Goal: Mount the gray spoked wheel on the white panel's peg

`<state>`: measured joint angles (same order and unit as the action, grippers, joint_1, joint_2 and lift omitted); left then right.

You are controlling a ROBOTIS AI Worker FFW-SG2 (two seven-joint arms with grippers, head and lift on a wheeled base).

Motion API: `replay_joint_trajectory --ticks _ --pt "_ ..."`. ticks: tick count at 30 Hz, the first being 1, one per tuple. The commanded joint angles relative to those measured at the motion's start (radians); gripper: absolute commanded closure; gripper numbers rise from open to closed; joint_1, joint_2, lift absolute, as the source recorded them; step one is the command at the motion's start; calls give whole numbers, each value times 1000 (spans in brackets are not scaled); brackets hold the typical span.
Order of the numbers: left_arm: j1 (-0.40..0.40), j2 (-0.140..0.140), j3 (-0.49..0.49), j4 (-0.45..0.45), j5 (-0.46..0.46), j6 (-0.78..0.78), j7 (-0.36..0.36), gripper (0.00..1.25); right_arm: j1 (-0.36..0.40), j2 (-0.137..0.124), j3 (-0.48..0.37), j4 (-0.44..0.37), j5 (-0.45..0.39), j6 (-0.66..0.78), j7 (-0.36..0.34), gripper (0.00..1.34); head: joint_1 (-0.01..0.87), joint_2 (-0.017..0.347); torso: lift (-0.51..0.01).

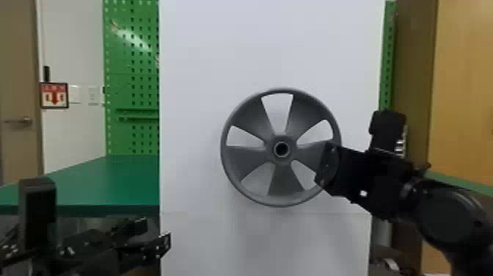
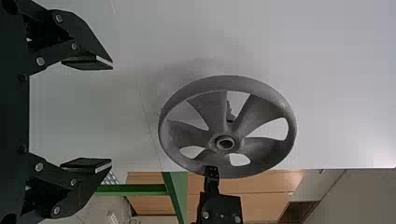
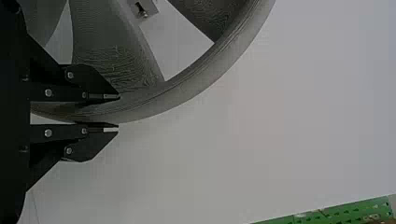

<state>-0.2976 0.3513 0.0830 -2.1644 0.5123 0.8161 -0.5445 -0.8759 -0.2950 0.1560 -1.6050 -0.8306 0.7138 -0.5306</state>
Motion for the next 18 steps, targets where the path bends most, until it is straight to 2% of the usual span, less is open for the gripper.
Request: replay_joint_trajectory --ticks 1,13,18 --pt "0 0 0 0 0 0 0 504 -14 14 -1 34 13 -13 0 1325 84 -8 -484" --pt "0 0 0 0 0 0 0 504 -31 40 39 79 54 -43 0 1325 84 -8 -484" --pt "2 0 3 0 0 0 0 504 -29 39 42 79 54 -45 0 1325 84 -8 -484"
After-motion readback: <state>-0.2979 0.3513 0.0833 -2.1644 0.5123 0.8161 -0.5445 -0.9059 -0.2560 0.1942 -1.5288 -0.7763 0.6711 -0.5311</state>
